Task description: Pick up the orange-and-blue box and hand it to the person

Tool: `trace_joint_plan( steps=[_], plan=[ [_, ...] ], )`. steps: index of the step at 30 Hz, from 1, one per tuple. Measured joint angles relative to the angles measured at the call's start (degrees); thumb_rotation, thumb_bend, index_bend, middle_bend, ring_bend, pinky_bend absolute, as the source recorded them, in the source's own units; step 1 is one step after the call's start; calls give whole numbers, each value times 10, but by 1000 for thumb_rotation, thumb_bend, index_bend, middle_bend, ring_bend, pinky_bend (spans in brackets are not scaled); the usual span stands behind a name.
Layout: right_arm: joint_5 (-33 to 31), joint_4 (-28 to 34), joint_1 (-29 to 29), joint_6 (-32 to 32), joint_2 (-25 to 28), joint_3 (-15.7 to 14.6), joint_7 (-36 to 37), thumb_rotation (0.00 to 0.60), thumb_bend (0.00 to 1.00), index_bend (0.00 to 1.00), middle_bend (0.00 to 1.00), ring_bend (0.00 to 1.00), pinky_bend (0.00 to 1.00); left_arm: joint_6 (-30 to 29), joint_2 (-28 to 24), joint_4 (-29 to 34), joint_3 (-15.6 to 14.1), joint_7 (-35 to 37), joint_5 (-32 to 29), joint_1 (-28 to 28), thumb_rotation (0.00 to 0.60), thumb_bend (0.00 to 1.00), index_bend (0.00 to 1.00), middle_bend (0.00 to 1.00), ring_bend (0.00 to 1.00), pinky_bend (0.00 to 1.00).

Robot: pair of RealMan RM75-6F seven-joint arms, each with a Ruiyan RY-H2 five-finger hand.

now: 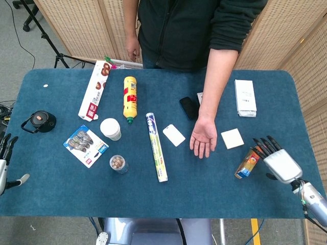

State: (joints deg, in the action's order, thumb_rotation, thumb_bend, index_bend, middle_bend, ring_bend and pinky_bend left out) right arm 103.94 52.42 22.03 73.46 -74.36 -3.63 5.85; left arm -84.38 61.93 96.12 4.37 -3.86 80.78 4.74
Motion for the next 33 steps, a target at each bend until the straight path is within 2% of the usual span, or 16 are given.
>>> trace_joint_plan(
  steps=[2,5,8,10,13,16,21,25,29,33],
  plan=[
    [2,-10,6,-4,-9,-2,-1,600,12,140,25,0,3,1,0,0,0,0,-1,1,600,0,0,0,0,0],
    [3,-24,14,-12,-22,-6,0,600,135,197,83,2,30,3,0,-1,1,0,-3,2,600,0,0,0,0,0],
    [2,-39,16,-13,-35,-9,7,600,365,335,215,85,86,6,1,-1,2,-1,-6,3,600,0,0,0,0,0],
    [0,-52,16,-10,-47,-10,19,600,577,459,366,225,158,9,1,-1,2,-2,-8,4,600,0,0,0,0,0],
    [-3,-71,14,1,-63,-11,53,600,836,603,553,397,246,10,1,-1,2,-2,-9,5,600,0,0,0,0,0],
    [-5,-92,10,23,-78,-12,94,600,985,653,634,477,277,11,1,0,3,-2,-11,5,600,0,0,0,0,0],
    [-10,-102,0,77,-80,-12,134,600,1000,665,652,493,279,11,-1,1,2,0,-10,5,600,0,0,0,0,0],
    [-15,-64,-5,93,-54,-8,134,600,1000,666,655,493,278,10,-2,2,1,2,-8,4,600,0,0,0,0,0],
    [-22,31,-7,100,-1,-2,112,600,1000,670,660,494,278,9,-3,3,0,2,-5,4,600,0,0,0,0,0],
    [-37,187,0,84,73,8,64,600,1000,671,662,493,278,11,-3,4,-1,0,-5,5,600,0,0,0,0,0]
  ],
)
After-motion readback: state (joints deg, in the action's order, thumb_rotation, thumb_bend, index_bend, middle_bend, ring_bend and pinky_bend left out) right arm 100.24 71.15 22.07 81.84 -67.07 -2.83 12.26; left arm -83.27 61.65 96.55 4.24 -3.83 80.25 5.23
